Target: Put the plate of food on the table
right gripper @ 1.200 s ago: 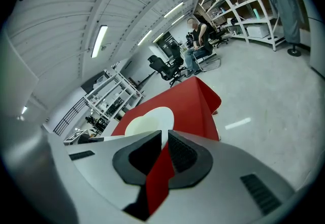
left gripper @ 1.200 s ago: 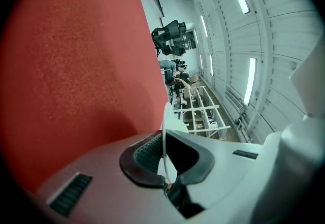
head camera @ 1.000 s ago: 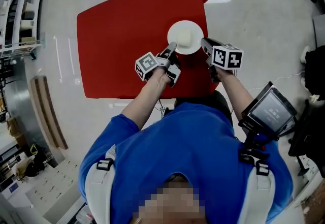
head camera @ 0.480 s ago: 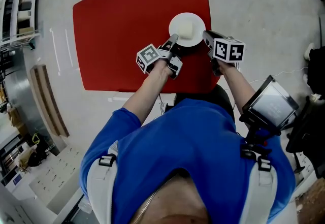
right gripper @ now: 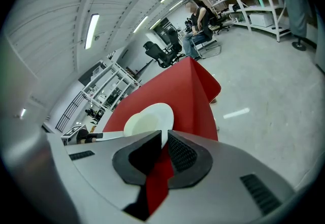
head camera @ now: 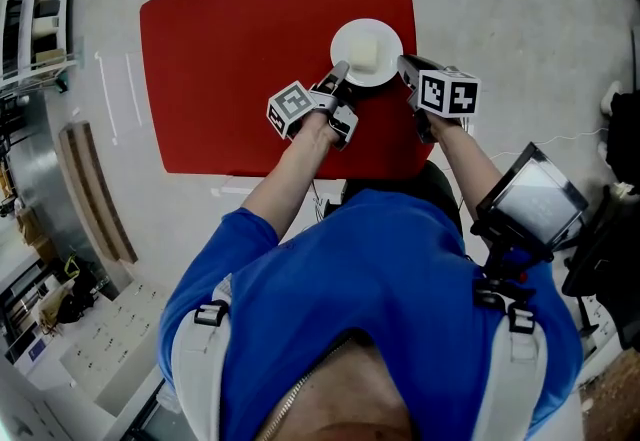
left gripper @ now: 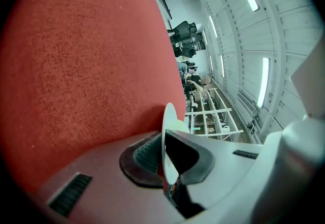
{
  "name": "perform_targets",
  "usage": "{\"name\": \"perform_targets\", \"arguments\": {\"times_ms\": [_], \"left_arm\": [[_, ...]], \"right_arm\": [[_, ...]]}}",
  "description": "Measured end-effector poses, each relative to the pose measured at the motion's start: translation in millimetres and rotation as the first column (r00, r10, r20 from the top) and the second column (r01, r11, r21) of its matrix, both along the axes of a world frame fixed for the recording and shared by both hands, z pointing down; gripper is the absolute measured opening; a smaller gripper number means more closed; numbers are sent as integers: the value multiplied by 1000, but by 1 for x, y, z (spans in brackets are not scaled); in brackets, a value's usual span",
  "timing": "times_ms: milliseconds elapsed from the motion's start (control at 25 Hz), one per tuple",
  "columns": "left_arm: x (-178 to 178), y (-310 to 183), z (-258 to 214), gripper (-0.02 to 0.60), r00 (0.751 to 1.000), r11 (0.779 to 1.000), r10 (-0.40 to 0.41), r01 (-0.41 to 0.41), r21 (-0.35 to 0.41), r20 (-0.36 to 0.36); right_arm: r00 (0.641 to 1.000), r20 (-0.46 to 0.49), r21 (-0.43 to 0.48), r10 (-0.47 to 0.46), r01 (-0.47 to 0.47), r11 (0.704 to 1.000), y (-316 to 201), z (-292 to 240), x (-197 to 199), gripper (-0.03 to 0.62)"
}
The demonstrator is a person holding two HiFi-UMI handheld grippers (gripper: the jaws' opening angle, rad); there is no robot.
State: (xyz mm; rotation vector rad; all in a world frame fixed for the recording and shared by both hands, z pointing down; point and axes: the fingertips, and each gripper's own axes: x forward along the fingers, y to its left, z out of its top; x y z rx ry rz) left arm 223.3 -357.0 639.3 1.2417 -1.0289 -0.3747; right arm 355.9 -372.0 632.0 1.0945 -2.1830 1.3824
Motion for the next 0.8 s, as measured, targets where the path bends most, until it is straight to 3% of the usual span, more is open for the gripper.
{"name": "perform_targets", "arguments": {"times_ms": [480,800], "left_arm": [[-2,-1,3,15,999,1000,18,-19,7,32],[-2,3,8,17,980,992,126,-128,3,154]], "right_arm": [[999,-23,0,-23,23,1000,2,5,-2,21],[999,-35,1,-40,40,999,1,10,-3,21]]}}
